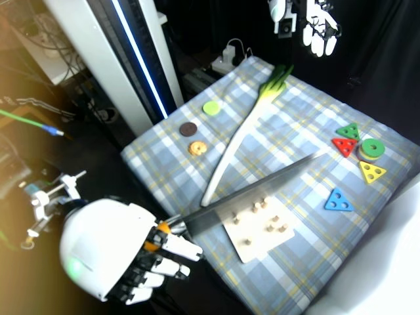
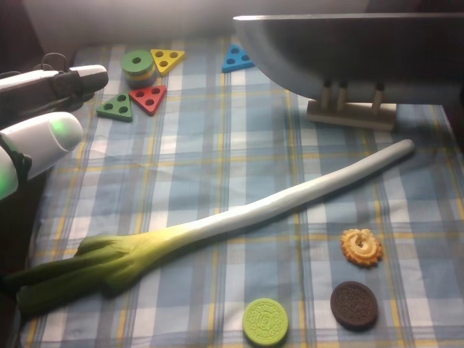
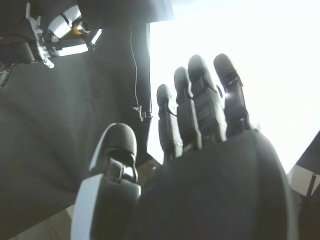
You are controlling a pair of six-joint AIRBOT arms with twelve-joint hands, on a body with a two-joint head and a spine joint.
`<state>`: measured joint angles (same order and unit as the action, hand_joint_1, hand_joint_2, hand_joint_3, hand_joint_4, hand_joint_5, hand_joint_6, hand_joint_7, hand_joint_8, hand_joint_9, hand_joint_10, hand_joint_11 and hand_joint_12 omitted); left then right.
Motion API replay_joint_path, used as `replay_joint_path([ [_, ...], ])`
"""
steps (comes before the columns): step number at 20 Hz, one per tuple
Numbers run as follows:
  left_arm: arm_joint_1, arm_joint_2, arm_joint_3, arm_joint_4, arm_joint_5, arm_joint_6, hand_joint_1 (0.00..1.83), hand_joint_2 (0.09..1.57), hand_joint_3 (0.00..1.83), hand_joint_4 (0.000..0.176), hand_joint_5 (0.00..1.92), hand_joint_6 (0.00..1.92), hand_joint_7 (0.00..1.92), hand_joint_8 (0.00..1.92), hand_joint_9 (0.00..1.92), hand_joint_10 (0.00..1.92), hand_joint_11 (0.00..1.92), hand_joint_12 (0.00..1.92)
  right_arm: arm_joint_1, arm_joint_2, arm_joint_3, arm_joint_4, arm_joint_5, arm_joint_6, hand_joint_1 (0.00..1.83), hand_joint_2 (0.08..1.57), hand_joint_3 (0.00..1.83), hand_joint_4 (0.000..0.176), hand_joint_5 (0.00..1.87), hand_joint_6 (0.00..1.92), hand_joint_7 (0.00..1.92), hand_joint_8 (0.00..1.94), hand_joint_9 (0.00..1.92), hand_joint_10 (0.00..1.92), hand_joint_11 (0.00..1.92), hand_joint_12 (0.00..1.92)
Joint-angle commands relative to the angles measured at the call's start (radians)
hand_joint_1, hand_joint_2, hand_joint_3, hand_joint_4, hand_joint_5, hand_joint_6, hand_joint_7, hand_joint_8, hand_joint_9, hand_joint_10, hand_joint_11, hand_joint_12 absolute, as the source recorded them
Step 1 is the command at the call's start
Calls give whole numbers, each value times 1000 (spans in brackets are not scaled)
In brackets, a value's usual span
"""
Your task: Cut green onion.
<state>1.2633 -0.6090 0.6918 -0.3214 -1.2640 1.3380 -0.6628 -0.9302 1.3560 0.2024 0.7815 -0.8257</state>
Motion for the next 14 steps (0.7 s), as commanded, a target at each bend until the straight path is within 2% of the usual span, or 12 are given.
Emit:
replay_joint_path([
  [1, -8, -6, 6, 0, -121, -9, 143, 1464, 0, 84, 441, 1, 424, 4, 421, 4, 0, 746, 16, 14, 2, 36, 148, 4, 1146, 1323, 2, 114, 1016, 1921, 1334, 1941, 1493, 1921, 1536, 1921],
  [3, -8, -6, 6, -1, -121, -9, 138, 1466, 0, 86, 428, 1, 426, 2, 418, 4, 0, 743, 16, 15, -1, 47, 163, 4, 1164, 1324, 1, 114, 990, 1921, 1314, 1941, 1495, 1921, 1597, 1921],
  [4, -8, -6, 5, -1, -121, -9, 147, 1471, 1, 83, 428, 2, 412, 1, 410, 2, 0, 715, 16, 19, -7, 53, 176, 4, 1049, 1310, 0, 91, 955, 1921, 1179, 1941, 1309, 1921, 1350, 1921],
  [6, -7, -6, 5, -2, -121, -9, 136, 1470, 0, 87, 430, 2, 398, 0, 405, 0, 0, 726, 16, 25, -17, 58, 195, 4, 1027, 1310, 0, 89, 955, 1921, 1190, 1941, 1336, 1921, 1389, 1921],
  [7, -7, -7, 5, -2, -121, -9, 81, 1484, 4, 88, 417, 0, 382, 1, 380, 4, 0, 698, 16, 25, -24, 63, 213, 4, 1040, 1294, 0, 81, 1023, 1921, 1257, 1941, 1405, 1921, 1475, 1921],
  [8, -7, -7, 5, -2, -121, -9, 80, 1486, 4, 86, 418, 1, 381, 2, 378, 5, 0, 692, 16, 25, -29, 66, 223, 4, 1156, 1289, 0, 72, 1041, 1921, 1298, 1941, 1466, 1921, 1536, 1921],
  [10, -7, -6, 5, -2, -121, -9, 89, 1484, 2, 86, 421, 1, 390, 4, 385, 6, 0, 660, 16, 25, -36, 68, 237, 4, 1209, 1290, 0, 69, 1077, 1921, 1343, 1941, 1516, 1921, 1565, 1921],
  [11, -7, -6, 5, -2, -121, -9, 91, 1483, 1, 86, 419, 0, 391, 3, 387, 6, 0, 654, 16, 25, -40, 69, 248, 4, 1166, 1289, 0, 70, 1093, 1921, 1360, 1941, 1528, 1921, 1566, 1921],
  [12, -7, -6, 5, -2, -121, -9, 124, 1484, 0, 77, 429, 3, 395, 3, 391, 5, 0, 681, 16, 25, -46, 70, 262, 4, 1175, 1287, 0, 70, 1085, 1921, 1400, 1941, 1566, 1921, 1597, 1921],
  [13, -7, -5, 6, -2, -120, -9, 91, 1483, 1, 87, 408, 4, 389, 1, 385, 2, 0, 641, 16, 25, -53, 71, 282, 4, 1234, 1292, 0, 74, 1053, 1921, 1388, 1941, 1548, 1921, 1580, 1921],
  [14, -7, -4, 7, -1, -119, -9, 72, 1485, 1, 80, 415, 5, 404, 4, 401, 5, 0, 692, 16, 29, -62, 71, 302, 4, 1257, 1297, 1, 78, 1060, 1921, 1397, 1941, 1548, 1921, 1580, 1921],
])
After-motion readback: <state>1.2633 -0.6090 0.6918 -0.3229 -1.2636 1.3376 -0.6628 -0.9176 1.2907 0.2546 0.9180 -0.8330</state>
